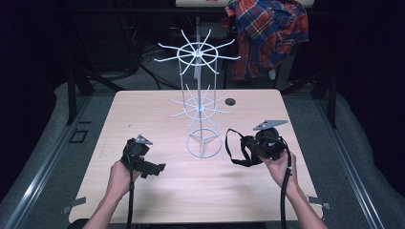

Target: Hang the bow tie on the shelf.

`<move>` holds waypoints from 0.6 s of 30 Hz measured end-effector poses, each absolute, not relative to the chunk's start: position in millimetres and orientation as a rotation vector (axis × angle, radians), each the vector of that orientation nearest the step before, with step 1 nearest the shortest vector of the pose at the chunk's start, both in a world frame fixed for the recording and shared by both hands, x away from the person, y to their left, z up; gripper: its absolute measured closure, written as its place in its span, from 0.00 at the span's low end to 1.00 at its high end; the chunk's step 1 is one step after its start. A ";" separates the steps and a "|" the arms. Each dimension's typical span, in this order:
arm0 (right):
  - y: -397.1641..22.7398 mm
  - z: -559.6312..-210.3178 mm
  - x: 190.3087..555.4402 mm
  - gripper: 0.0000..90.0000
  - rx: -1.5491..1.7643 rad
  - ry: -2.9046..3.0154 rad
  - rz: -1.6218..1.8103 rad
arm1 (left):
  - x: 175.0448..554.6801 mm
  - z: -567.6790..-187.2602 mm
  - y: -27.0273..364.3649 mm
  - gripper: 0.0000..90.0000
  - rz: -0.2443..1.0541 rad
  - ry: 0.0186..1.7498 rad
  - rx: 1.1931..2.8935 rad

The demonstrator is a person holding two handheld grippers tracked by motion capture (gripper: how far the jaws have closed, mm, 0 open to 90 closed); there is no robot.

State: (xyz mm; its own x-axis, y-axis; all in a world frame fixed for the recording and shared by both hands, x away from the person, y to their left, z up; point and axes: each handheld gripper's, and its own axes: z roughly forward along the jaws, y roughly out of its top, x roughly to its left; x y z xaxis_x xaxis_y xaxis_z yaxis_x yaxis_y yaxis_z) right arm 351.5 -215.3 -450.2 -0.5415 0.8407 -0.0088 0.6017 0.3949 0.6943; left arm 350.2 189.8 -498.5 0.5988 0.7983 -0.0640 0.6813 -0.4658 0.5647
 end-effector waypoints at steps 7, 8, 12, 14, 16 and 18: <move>-214.0 -444.4 352.2 0.93 1.236 2.286 0.948 | 348.6 -498.0 192.3 0.00 0.283 1.178 2.275; -214.5 -443.8 352.2 0.93 1.237 2.285 0.953 | 348.7 -498.0 192.7 0.00 0.282 1.179 2.273; -215.5 -441.1 352.1 0.93 1.237 2.271 0.967 | 349.2 -498.4 191.6 0.00 0.277 1.173 2.279; -214.7 -437.6 353.6 0.93 1.225 2.260 0.983 | 349.3 -498.5 190.8 0.00 0.279 1.170 2.277; -214.1 -435.7 354.4 0.93 1.221 2.250 0.992 | 349.6 -498.5 191.2 0.00 0.276 1.170 2.277; -213.9 -434.5 355.0 0.93 1.223 2.249 0.993 | 350.1 -498.6 191.6 0.00 0.273 1.172 2.273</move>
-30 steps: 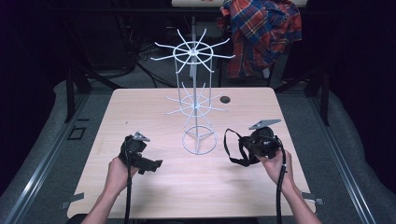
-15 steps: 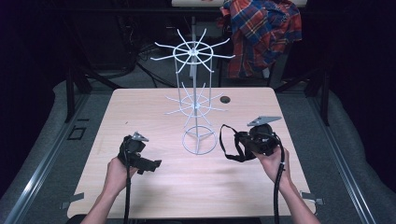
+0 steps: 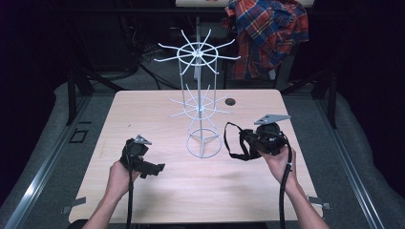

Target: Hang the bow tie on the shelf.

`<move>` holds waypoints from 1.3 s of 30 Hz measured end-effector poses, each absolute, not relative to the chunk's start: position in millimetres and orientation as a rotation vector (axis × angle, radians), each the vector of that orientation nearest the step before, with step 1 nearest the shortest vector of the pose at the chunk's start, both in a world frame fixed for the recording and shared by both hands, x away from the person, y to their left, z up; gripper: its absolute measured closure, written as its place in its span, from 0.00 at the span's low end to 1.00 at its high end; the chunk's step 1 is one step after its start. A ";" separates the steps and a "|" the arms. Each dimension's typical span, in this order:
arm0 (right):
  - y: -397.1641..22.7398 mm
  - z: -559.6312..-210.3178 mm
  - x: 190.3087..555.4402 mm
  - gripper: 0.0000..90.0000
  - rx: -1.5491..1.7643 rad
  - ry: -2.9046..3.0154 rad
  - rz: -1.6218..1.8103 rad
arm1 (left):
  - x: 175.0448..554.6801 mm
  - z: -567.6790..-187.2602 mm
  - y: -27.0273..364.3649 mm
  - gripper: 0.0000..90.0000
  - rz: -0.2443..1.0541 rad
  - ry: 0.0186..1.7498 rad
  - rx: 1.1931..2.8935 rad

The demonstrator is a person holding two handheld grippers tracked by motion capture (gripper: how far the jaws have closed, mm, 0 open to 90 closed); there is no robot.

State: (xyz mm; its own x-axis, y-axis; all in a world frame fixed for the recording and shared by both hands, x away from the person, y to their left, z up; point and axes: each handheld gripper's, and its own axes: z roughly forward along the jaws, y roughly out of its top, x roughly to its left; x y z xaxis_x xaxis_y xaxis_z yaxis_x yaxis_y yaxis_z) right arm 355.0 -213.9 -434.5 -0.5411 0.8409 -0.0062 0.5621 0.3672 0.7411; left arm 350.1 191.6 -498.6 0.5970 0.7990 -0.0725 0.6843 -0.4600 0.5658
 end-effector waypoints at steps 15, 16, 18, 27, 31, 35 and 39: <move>-218.5 -424.3 354.0 0.93 1.203 2.185 1.030 | 349.7 -497.8 191.2 0.00 0.268 1.170 2.268; -218.5 -423.8 354.3 0.93 1.203 2.182 1.033 | 349.7 -497.8 191.2 0.00 0.268 1.170 2.268; -218.8 -422.7 354.9 0.93 1.201 2.185 1.032 | 349.7 -497.8 191.2 0.00 0.268 1.170 2.268; -216.2 -416.8 358.7 0.93 1.191 2.158 1.073 | 350.1 -498.1 191.6 0.00 0.267 1.170 2.270; -216.0 -415.0 360.3 0.93 1.191 2.153 1.086 | 350.0 -498.2 191.4 0.00 0.265 1.169 2.269; -215.5 -411.7 362.4 0.93 1.195 2.149 1.095 | 350.2 -498.2 191.6 0.00 0.263 1.170 2.270; -215.0 -410.1 367.5 0.93 1.205 2.137 1.105 | 350.4 -498.5 191.9 0.00 0.261 1.171 2.269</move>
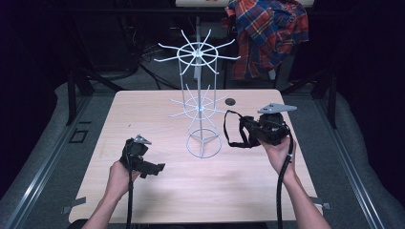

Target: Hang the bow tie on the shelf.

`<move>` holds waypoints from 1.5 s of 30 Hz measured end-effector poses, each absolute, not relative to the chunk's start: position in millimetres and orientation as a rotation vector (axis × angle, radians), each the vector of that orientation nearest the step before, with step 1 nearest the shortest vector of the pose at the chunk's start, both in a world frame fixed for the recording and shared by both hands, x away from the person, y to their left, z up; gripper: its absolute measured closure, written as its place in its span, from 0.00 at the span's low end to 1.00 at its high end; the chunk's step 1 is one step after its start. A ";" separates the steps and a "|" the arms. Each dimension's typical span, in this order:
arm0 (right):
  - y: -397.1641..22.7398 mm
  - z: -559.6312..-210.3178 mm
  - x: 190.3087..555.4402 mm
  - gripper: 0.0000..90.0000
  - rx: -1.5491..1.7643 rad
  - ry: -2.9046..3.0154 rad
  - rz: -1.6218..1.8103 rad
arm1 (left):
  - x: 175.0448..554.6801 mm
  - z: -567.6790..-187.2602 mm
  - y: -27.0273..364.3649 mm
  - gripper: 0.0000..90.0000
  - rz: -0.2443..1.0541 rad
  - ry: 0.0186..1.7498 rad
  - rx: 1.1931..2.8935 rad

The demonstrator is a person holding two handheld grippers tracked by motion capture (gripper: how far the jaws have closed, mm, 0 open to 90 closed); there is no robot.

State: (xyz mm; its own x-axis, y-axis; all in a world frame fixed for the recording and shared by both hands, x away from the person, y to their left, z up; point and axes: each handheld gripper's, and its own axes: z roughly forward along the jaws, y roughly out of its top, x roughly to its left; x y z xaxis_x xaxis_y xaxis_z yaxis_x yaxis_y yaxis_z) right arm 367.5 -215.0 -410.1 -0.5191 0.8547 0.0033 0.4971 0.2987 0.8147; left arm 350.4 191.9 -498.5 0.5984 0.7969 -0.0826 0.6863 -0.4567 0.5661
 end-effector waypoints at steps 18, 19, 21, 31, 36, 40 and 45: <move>-209.5 -408.0 383.7 0.93 1.234 2.138 1.109 | 350.3 -498.3 191.9 0.00 0.262 1.167 2.272; -209.5 -408.0 383.7 0.93 1.234 2.138 1.109 | 350.3 -498.3 191.9 0.00 0.262 1.167 2.272; -208.2 -408.5 385.8 0.93 1.236 2.149 1.100 | 350.4 -498.5 191.9 0.00 0.261 1.167 2.273; -199.6 -412.5 391.9 0.93 1.244 2.168 1.094 | 350.2 -498.3 192.4 0.00 0.261 1.168 2.272; -197.3 -414.7 393.8 0.93 1.246 2.181 1.080 | 350.3 -498.5 192.3 0.00 0.260 1.168 2.273; -193.8 -417.2 395.1 0.93 1.238 2.199 1.070 | 350.4 -498.6 192.3 0.00 0.259 1.167 2.273; -189.4 -419.0 394.6 0.93 1.233 2.211 1.059 | 350.2 -498.4 191.9 0.00 0.260 1.163 2.277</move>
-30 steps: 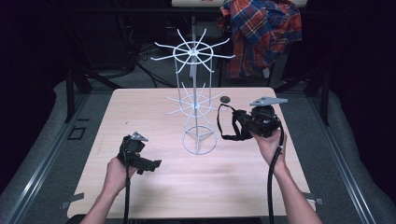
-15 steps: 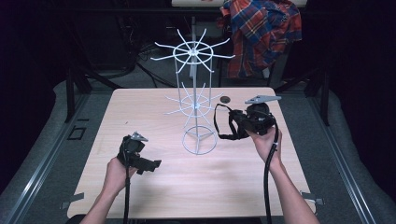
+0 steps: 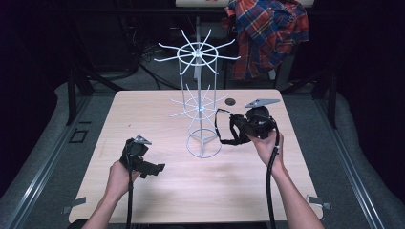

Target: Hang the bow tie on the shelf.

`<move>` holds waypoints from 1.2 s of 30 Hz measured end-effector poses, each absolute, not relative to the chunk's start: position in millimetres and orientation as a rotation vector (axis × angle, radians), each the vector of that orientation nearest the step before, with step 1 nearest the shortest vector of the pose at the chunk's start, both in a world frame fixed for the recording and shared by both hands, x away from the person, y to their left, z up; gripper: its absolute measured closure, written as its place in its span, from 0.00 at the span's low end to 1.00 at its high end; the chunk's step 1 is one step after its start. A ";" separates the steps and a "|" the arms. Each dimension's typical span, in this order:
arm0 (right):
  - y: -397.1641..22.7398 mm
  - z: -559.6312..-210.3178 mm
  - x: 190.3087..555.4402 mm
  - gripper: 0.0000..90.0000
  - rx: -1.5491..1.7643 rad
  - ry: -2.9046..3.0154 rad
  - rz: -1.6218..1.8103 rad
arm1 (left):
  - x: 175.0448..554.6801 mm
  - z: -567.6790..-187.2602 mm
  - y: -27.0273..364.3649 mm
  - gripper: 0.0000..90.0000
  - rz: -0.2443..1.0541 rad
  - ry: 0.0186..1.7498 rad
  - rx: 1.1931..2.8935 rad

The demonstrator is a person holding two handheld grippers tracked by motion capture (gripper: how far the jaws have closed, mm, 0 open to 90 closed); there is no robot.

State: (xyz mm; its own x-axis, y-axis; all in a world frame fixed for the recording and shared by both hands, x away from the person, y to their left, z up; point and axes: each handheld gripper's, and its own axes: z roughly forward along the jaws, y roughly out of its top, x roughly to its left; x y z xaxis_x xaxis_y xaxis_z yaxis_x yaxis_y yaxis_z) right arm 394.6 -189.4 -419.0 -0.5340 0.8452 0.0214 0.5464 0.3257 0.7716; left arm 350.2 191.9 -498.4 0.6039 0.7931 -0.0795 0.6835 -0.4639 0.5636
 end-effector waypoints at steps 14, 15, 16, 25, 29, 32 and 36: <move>-174.2 -431.3 395.4 0.93 1.212 2.270 1.065 | 348.6 -500.8 178.6 0.00 0.255 1.131 2.312; -173.1 -432.1 394.9 0.93 1.205 2.272 1.068 | 348.5 -500.2 178.9 0.00 0.265 1.132 2.312; -171.6 -433.8 393.7 0.93 1.195 2.274 1.057 | 348.7 -499.9 180.2 0.00 0.268 1.133 2.309; -166.5 -439.7 395.2 0.93 1.173 2.300 1.041 | 348.3 -501.7 181.6 0.00 0.253 1.144 2.305; -159.9 -443.5 397.2 0.93 1.160 2.322 1.031 | 347.4 -501.1 185.7 0.00 0.261 1.160 2.291; -156.9 -445.5 398.5 0.92 1.156 2.329 1.032 | 347.8 -502.5 187.4 0.00 0.247 1.169 2.292; -154.0 -446.6 399.6 0.92 1.150 2.342 1.028 | 346.1 -501.5 191.2 0.00 0.255 1.179 2.285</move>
